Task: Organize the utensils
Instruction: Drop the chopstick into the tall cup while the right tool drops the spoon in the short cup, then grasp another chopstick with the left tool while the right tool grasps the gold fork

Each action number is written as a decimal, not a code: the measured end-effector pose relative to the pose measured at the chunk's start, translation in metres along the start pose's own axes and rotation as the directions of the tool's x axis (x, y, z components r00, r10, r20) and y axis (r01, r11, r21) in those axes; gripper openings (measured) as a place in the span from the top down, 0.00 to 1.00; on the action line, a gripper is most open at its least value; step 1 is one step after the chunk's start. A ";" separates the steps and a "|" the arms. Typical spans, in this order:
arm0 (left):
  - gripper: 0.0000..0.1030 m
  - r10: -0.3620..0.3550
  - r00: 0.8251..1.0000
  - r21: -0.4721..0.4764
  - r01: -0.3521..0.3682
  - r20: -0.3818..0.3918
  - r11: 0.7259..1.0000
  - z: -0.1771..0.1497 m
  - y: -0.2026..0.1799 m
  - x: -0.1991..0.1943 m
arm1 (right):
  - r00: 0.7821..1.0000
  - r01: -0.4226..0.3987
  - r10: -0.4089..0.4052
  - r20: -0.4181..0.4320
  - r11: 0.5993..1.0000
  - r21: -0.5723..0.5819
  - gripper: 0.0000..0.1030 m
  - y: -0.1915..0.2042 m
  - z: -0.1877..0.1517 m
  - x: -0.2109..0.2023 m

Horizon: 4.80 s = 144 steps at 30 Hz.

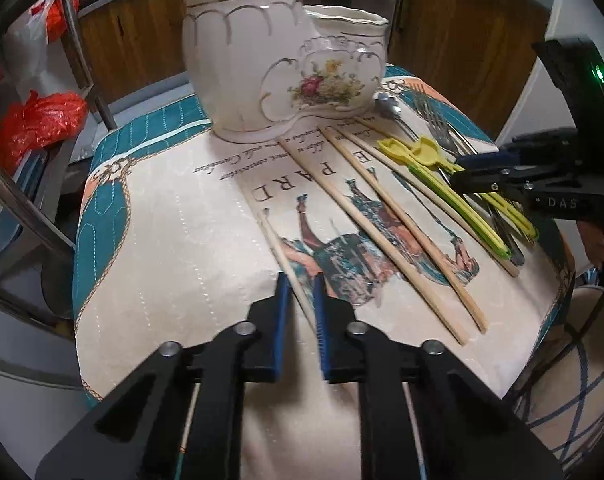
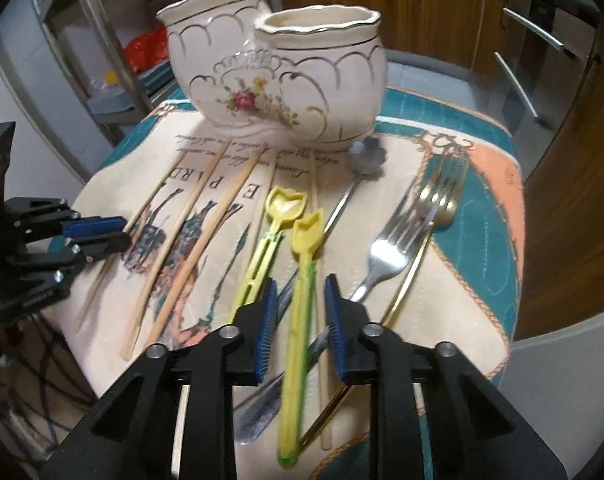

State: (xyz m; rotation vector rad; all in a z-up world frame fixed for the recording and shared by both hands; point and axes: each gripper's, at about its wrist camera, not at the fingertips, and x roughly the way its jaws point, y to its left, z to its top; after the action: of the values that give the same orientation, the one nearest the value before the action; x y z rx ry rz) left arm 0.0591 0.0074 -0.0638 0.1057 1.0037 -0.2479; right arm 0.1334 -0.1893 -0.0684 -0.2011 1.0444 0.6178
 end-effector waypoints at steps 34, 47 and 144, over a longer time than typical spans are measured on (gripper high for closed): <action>0.96 -0.071 0.762 -0.020 0.109 0.644 0.994 0.103 0.034 -0.119 | 0.748 -0.117 -0.041 0.662 0.974 0.193 0.89 0.000 0.079 -0.100; 0.96 -0.015 0.710 -0.082 0.103 0.704 0.991 0.181 0.040 -0.050 | 0.690 -0.121 -0.131 0.712 0.949 0.292 0.89 -0.040 0.125 -0.050; 0.12 0.108 0.975 -0.050 -0.100 0.193 0.994 0.022 -0.036 -0.005 | 0.931 0.226 -0.295 0.213 0.928 0.297 0.05 -0.053 -0.021 -0.041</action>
State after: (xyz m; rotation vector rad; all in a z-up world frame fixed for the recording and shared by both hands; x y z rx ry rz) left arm 0.0649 -0.0312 -0.0468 0.0952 0.8048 -0.1388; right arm 0.1337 -0.2571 -0.0508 -0.0210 0.8225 0.2449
